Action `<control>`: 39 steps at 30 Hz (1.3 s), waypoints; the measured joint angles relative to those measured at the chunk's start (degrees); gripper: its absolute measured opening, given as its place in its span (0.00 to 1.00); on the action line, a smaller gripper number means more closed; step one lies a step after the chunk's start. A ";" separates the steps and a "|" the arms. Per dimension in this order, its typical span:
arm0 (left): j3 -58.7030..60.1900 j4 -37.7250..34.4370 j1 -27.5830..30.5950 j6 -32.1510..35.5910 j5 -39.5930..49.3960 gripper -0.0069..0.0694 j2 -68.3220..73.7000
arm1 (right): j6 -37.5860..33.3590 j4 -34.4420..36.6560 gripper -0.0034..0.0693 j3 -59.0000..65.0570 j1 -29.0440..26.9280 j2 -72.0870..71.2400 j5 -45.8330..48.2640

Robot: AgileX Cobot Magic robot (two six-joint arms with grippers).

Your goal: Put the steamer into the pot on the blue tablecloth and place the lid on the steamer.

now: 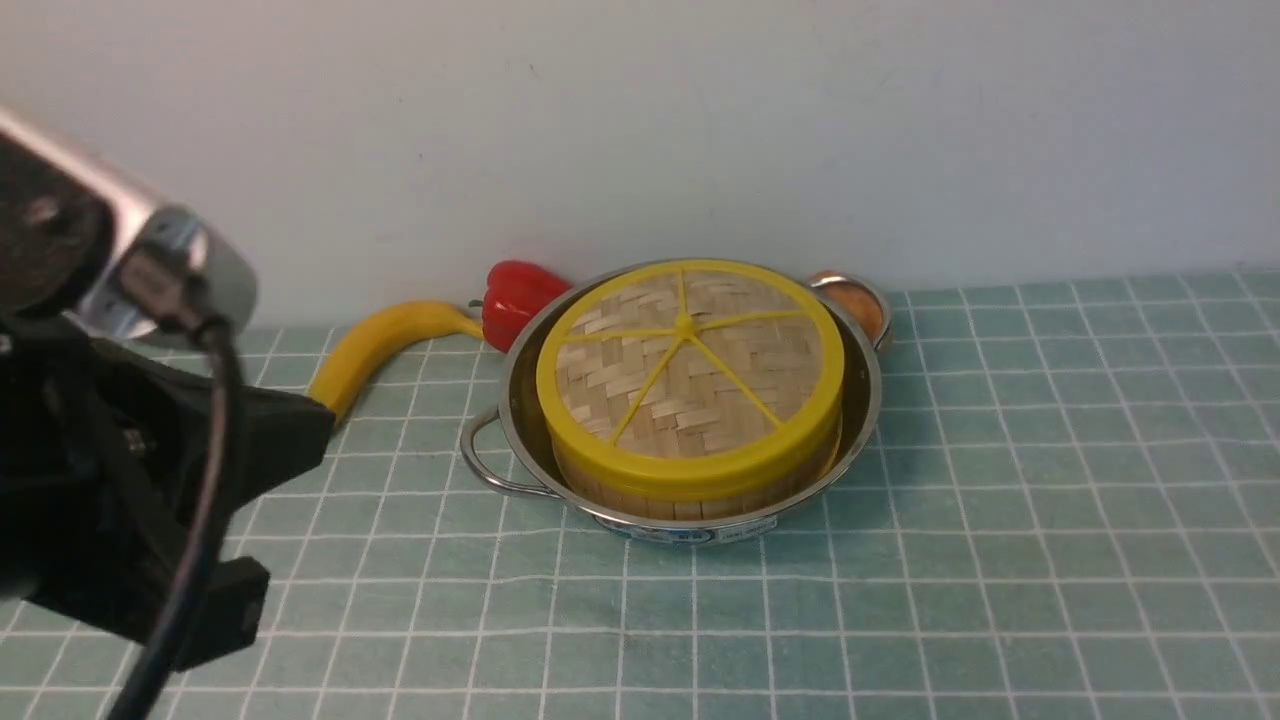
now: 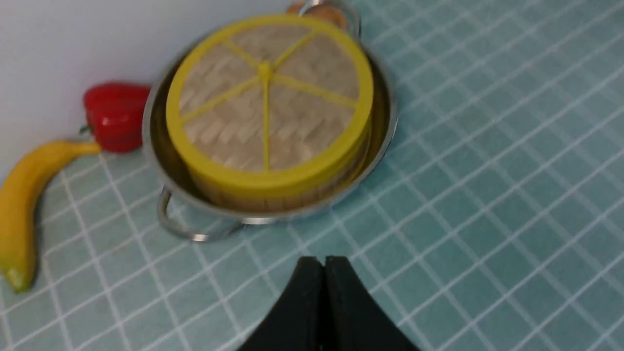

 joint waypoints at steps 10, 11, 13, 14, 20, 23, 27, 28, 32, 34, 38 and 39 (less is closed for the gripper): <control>7.18 -7.70 0.00 0.98 -9.16 0.07 -8.70 | 0.29 11.09 0.12 0.00 0.00 0.00 0.00; 7.18 -7.52 0.00 1.06 -9.21 0.07 -8.70 | 0.30 11.99 0.12 0.00 0.00 0.00 0.00; 7.23 -4.47 0.00 2.27 -9.09 0.07 -8.70 | 0.30 13.57 0.14 0.00 0.00 0.00 0.00; 7.23 -1.99 0.00 3.18 -8.62 0.08 -8.70 | 0.30 14.44 0.15 0.00 0.00 0.00 0.00; 9.43 13.29 1.29 5.96 -5.69 0.08 -9.66 | 0.30 17.65 0.18 0.00 0.00 0.00 0.00; 13.37 19.58 9.14 6.03 -6.61 0.09 -12.75 | 0.35 18.81 0.21 0.00 0.00 0.00 0.00; 19.25 21.79 20.08 6.03 -9.25 0.09 -17.55 | 0.35 19.19 0.22 0.00 0.00 0.00 0.00; 21.29 21.87 22.83 6.03 -10.09 0.10 -19.39 | 0.36 19.19 0.22 0.00 0.00 0.00 0.00; 29.58 20.78 31.03 6.03 -11.80 0.11 -29.48 | 0.43 19.21 0.24 0.00 0.00 0.00 0.00; 32.24 20.14 33.15 6.03 -12.30 0.11 -33.98 | 0.43 19.21 0.24 0.00 0.00 0.00 0.00; 37.67 19.13 34.31 5.91 -12.37 0.13 -43.05 | 0.43 19.25 0.25 0.00 0.00 0.00 0.00; 38.66 18.95 34.37 5.86 -12.52 0.13 -43.87 | 0.43 19.32 0.26 0.00 0.00 0.00 0.00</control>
